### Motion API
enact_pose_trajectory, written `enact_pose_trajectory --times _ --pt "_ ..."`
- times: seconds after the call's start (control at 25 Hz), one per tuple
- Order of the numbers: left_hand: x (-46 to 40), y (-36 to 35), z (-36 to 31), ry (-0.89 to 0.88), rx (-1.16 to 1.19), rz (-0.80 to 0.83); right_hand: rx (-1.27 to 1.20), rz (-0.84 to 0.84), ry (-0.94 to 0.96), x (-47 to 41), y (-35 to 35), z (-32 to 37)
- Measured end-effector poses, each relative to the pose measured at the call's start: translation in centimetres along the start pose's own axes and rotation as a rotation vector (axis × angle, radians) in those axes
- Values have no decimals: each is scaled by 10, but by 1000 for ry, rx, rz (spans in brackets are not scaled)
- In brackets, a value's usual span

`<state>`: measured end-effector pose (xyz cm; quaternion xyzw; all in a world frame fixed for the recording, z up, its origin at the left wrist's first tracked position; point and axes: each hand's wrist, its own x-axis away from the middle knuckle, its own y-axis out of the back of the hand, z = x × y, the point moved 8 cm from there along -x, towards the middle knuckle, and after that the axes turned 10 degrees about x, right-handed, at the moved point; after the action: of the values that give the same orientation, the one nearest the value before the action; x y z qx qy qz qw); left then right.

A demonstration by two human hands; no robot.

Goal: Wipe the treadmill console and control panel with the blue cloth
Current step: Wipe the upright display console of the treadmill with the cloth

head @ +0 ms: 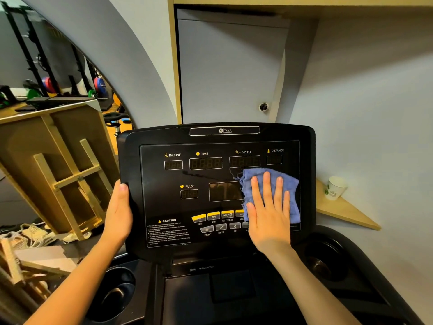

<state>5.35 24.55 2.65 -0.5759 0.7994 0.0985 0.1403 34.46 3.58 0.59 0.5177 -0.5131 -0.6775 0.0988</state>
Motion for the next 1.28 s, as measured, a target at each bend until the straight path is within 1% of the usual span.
enact_pose_trajectory --times 0.28,0.52,0.76,0.96,1.28 --pt "-1 1 2 -7 4 13 18 14 12 38 -12 2" --pt "0 -1 0 -4 8 30 4 99 21 57 -19 9" --pt "-2 5 8 23 -5 -15 -17 186 1 61 -20 20" --pt "-2 5 9 59 13 -37 -42 202 55 64 -11 51" --pt "1 -1 0 58 19 -29 -86 195 109 68 -1 96"
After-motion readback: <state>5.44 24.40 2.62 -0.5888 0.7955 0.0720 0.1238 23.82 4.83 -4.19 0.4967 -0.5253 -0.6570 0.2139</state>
